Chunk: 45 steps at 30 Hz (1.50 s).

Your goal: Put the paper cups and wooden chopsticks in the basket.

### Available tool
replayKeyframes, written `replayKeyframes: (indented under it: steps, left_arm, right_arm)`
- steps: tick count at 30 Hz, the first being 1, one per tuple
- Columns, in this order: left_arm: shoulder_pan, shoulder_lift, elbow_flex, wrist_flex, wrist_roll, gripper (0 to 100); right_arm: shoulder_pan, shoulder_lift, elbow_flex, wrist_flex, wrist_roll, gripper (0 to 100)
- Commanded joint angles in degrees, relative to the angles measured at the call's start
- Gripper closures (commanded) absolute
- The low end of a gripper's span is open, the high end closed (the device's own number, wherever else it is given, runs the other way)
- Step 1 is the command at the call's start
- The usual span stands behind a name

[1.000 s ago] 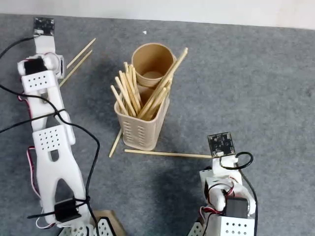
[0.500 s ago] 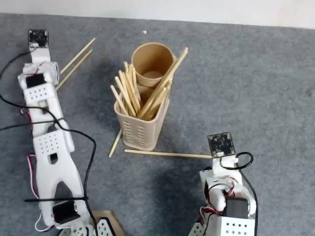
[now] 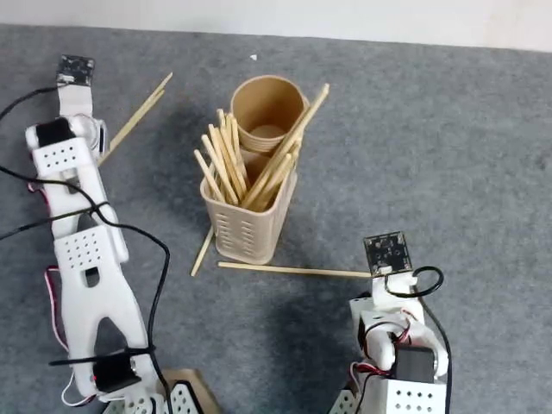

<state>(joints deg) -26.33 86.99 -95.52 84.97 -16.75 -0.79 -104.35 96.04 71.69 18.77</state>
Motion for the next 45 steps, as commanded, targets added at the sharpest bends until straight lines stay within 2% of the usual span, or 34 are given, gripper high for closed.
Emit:
replayKeyframes:
  steps: [1,6,18,32,40,43,45]
  left_arm:
    - [1.2,-1.9,0.0,10.4,-1.5,82]
    - [1.9,-6.1,0.0,16.2,-1.5,82]
    - [3.1,-21.1,0.0,16.4,-1.2,82]
    - [7.7,-8.0,0.0,16.3,-1.6,82]
    - [5.1,0.0,0.1,11.2,-1.6,82]
    - [4.6,1.8,0.1,11.0,-1.7,91]
    - [5.0,2.1,0.1,11.3,-4.6,99]
  right_arm:
    - [0.7,-0.7,6.7,0.3,0.5,82.9]
    - [0.7,-0.7,6.7,0.3,0.5,82.9]
    - [0.7,-0.7,6.7,0.3,0.5,82.9]
    - [0.7,-0.7,6.7,0.3,0.5,82.9]
    - [0.7,-0.7,6.7,0.3,0.5,82.9]
    - [0.7,-0.7,6.7,0.3,0.5,82.9]
    - [0.7,-0.7,6.7,0.3,0.5,82.9]
